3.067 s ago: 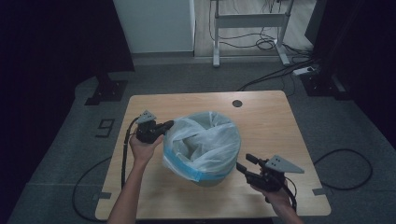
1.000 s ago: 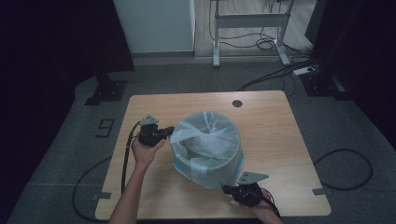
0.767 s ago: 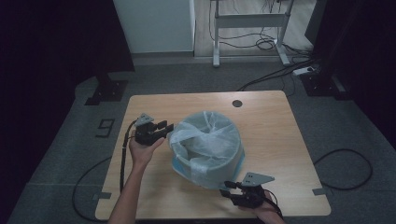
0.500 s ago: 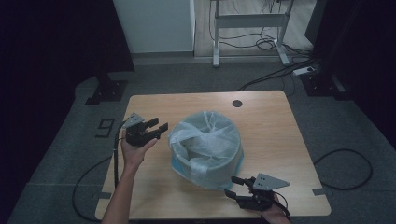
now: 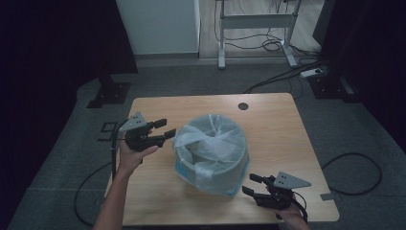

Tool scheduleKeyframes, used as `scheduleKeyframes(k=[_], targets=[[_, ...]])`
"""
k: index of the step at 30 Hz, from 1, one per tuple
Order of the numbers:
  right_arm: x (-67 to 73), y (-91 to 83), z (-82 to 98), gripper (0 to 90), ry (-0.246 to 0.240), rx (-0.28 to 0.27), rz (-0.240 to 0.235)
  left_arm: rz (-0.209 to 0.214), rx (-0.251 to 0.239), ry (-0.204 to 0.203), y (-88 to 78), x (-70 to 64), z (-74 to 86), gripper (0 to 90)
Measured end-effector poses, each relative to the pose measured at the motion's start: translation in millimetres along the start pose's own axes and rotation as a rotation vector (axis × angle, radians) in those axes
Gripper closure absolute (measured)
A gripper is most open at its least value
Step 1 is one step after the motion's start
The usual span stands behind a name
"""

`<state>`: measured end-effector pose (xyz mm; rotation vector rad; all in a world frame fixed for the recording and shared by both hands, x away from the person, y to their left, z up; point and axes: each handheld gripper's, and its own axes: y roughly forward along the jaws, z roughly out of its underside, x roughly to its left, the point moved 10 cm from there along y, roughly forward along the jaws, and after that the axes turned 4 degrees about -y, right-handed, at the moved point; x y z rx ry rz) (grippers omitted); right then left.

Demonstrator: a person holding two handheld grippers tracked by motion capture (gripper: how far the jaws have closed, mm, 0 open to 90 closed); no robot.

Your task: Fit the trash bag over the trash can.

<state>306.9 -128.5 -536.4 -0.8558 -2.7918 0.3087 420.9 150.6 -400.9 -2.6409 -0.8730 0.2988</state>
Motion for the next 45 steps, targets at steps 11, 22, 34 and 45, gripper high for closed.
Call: scheduleKeyframes(k=[11, 22, 34, 45], targets=[[-7.0, -6.5, -0.3, 42.4, 0.023, -0.010, 0.007, 0.145, 0.068, 0.086, 36.7, -35.0, -24.6, 40.3], [-3.1, -6.4, 3.3, 43.7, 0.022, 0.014, -0.015, 0.240, 0.266, 0.145, 81.0, -60.8, -15.8, 57.0], [1.5, -8.0, 3.1, 43.7, 0.022, 0.024, -0.018, 0.218, 0.535, 0.293, 111.5, -83.2, 0.0, 63.8], [-1.4, -12.6, 0.4, 43.8, 0.046, 0.016, -0.006, 0.186, 0.647, 0.341, 117.3, -90.7, 9.7, 57.5]])
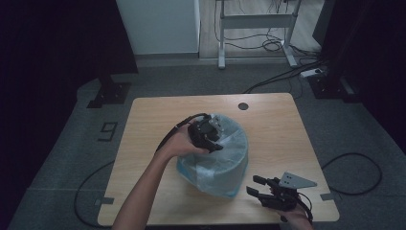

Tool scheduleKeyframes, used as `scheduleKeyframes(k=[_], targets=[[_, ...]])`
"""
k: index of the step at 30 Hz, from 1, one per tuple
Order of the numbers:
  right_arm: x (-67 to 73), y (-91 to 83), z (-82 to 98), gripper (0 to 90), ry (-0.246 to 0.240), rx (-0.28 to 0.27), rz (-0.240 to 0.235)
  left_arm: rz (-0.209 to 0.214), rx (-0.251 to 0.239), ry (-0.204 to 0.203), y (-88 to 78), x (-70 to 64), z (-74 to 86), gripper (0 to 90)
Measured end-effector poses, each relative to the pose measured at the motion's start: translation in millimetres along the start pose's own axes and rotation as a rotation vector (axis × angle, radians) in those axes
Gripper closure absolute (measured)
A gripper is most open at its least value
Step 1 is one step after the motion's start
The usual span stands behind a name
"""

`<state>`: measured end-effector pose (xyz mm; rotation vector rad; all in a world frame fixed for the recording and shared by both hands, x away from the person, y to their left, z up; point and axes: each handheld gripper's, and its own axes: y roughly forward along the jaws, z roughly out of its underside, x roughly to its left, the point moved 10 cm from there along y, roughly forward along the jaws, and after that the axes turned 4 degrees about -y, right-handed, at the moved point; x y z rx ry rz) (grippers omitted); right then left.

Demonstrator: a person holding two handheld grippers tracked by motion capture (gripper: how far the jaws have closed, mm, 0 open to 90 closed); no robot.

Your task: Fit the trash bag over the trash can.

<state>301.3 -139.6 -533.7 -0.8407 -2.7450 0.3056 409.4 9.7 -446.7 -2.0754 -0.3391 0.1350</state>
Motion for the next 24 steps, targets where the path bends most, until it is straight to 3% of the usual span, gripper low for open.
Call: scheduleKeyframes(k=[1, 4, 7, 10, 13, 19, 24], targets=[[-0.2, 0.2, 0.0, 43.8, 0.004, 0.000, 0.003, -0.004, -0.006, 0.005, -1.6, 0.0, 0.2, 55.8], [-1.5, 0.8, 1.7, 43.6, 0.004, 0.007, 0.012, 0.007, -0.091, -0.017, -13.5, 1.8, -1.3, 52.0], [-2.7, 0.8, 1.9, 43.6, 0.010, 0.006, 0.018, 0.034, -0.175, -0.062, -26.7, 7.4, -0.3, 50.5], [-3.8, 1.2, 2.1, 43.5, 0.026, 0.005, 0.009, 0.058, -0.211, -0.099, -34.0, 12.6, 6.4, 49.7], [-6.1, 0.5, 3.1, 43.4, 0.032, 0.007, 0.015, 0.046, -0.190, -0.116, -33.7, 16.8, 17.6, 49.1], [-8.9, -2.0, 2.7, 43.5, 0.043, 0.002, 0.025, 0.003, -0.083, -0.160, -26.6, 28.4, 37.5, 49.1], [-9.2, -2.2, 2.3, 43.5, 0.043, 0.002, 0.024, -0.010, -0.030, -0.171, -21.3, 31.0, 40.1, 49.1]])
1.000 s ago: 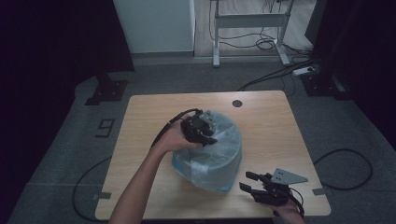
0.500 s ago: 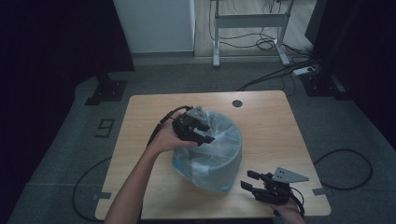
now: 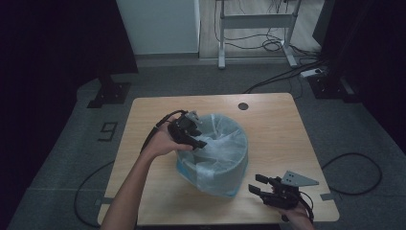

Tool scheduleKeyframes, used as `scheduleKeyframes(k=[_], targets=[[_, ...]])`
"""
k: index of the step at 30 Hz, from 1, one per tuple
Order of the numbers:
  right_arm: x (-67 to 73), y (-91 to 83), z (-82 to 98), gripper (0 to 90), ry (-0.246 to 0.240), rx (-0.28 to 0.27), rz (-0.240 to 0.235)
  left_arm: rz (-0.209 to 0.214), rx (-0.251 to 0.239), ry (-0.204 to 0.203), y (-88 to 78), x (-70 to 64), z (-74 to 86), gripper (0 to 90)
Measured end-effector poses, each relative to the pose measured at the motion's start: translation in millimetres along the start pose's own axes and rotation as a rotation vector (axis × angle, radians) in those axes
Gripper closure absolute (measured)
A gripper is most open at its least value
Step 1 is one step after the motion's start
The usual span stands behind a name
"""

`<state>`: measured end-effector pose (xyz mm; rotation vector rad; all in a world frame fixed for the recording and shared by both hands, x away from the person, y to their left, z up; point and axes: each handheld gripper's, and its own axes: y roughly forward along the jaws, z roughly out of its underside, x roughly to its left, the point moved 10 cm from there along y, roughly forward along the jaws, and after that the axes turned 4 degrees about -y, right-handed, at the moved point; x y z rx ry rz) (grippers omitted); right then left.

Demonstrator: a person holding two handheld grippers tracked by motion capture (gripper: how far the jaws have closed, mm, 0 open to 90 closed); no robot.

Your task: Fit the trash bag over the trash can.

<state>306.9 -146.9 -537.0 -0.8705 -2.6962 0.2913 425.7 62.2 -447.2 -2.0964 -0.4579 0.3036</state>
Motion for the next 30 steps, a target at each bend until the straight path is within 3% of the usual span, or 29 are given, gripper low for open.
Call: scheduleKeyframes(k=[4, 6, 9, 13, 17, 30], targets=[[-1.1, -1.4, -0.3, 43.5, 0.001, -0.001, 0.003, -0.012, 0.000, 0.015, -0.8, -1.7, -3.6, 48.5], [-1.5, -2.8, -0.9, 43.4, 0.003, -0.005, 0.005, -0.018, -0.032, 0.021, -4.5, -4.6, -7.9, 47.9], [-1.9, -4.0, -1.4, 43.3, 0.008, -0.010, 0.006, -0.012, -0.067, 0.054, -10.2, -15.0, -15.3, 47.5], [-2.9, -3.9, -2.7, 43.3, 0.019, -0.017, 0.005, 0.001, -0.062, 0.097, -9.7, -28.1, -21.1, 47.0], [-1.9, -3.5, -3.0, 43.1, 0.019, -0.018, 0.002, 0.011, -0.006, 0.146, 3.7, -43.3, -26.2, 46.6], [-3.0, -5.5, -3.9, 43.1, 0.022, -0.023, 0.001, 0.020, 0.147, 0.198, 32.4, -55.1, -23.9, 47.1]])
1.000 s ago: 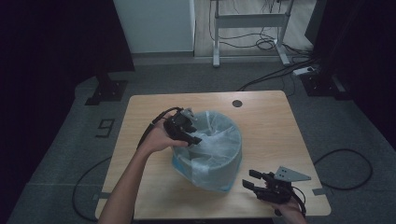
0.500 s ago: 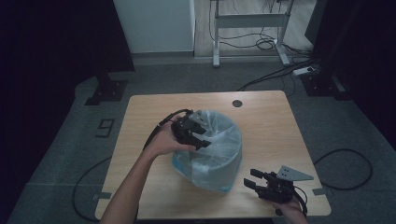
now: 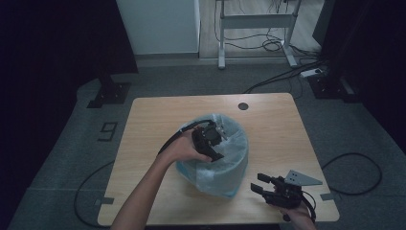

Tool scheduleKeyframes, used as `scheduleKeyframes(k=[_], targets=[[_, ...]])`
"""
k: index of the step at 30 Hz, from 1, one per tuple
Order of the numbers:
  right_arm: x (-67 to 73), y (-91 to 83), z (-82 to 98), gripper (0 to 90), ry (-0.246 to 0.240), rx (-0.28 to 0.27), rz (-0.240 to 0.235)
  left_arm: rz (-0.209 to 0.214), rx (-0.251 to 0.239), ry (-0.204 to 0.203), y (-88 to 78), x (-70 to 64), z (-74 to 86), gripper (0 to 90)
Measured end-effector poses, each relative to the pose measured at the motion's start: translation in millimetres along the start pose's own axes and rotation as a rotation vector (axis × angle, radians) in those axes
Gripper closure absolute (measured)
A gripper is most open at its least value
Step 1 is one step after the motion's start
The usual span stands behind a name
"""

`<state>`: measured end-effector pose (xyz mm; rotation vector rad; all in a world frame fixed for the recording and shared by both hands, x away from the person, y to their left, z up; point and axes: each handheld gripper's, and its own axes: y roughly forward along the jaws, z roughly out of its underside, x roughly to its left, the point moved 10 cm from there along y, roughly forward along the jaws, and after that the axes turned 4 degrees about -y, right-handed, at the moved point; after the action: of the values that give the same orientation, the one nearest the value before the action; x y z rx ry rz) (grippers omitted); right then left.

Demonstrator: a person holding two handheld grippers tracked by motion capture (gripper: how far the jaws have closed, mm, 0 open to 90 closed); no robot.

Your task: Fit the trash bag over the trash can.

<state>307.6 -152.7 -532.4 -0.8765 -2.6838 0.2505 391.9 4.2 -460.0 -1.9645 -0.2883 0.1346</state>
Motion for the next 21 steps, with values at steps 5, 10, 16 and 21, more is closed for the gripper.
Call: scheduleKeyframes(k=[5, 10, 16, 21], targets=[[0.2, -0.8, -0.8, 43.1, -0.002, -0.002, 0.000, -0.026, -0.069, -0.012, -8.1, 4.9, -4.1, 42.9], [-3.2, -4.2, -2.5, 42.8, 0.002, -0.011, 0.010, -0.075, -0.231, -0.066, -34.2, 15.3, -5.4, 33.1], [-7.0, -6.6, -4.3, 41.8, 0.009, -0.021, 0.030, -0.132, -0.394, -0.167, -60.9, 23.8, 8.2, 29.1], [-12.5, -8.2, -3.8, 40.5, 0.012, -0.022, 0.061, -0.175, -0.488, -0.227, -77.5, 23.0, 30.7, 28.2]])
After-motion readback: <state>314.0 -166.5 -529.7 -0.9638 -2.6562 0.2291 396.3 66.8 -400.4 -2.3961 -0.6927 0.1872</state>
